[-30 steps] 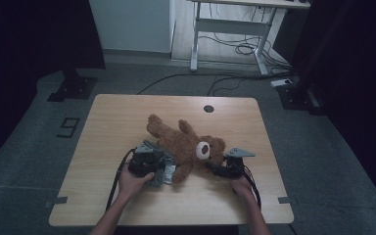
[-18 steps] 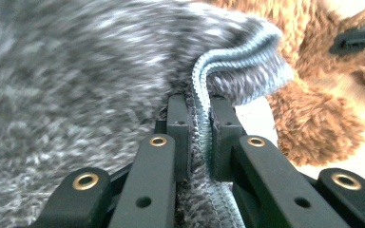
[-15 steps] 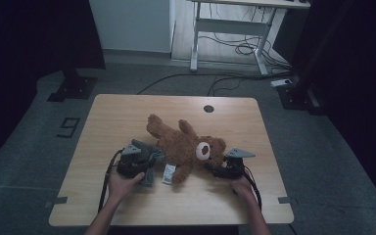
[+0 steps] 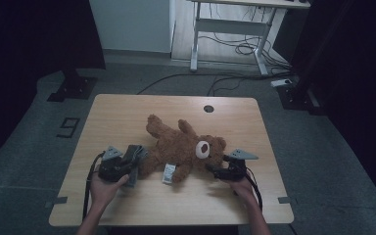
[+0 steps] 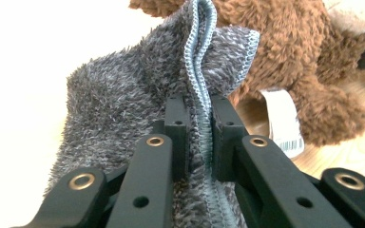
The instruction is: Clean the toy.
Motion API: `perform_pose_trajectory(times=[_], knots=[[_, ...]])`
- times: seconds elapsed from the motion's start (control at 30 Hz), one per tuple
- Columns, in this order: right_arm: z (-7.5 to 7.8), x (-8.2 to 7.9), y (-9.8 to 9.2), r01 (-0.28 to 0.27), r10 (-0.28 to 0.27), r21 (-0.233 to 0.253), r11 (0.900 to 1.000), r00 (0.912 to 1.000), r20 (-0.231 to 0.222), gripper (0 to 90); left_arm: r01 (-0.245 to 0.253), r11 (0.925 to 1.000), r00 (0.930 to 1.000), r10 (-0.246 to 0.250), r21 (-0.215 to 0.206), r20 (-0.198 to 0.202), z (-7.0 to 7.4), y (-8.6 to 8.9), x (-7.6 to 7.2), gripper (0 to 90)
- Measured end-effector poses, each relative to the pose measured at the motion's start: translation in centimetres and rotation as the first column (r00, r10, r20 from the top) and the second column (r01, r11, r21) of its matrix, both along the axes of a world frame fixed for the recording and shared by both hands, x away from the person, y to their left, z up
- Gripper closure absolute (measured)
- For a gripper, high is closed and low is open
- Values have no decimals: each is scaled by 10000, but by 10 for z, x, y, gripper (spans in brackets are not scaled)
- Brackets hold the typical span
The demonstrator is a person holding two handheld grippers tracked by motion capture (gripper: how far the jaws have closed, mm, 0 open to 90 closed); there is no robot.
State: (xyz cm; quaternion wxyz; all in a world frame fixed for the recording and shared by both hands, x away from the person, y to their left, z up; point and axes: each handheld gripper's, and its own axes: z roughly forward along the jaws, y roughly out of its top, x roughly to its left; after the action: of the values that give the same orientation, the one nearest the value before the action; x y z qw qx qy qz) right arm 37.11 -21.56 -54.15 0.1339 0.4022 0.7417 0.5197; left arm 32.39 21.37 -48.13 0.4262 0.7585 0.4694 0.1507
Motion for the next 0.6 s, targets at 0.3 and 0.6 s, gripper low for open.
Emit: perform_pose_trajectory(times=[0.3,0.6], knots=[[4,-9,-9,197,-208,363,9991,9993,301,203,-501,9987,9985,502,-64,213,4,25,-16,797],[1,-20,-23,452,-461,345,9984,9986,271,211,-1168,9925,9932,1167,359,45,-11,57,-34,798]])
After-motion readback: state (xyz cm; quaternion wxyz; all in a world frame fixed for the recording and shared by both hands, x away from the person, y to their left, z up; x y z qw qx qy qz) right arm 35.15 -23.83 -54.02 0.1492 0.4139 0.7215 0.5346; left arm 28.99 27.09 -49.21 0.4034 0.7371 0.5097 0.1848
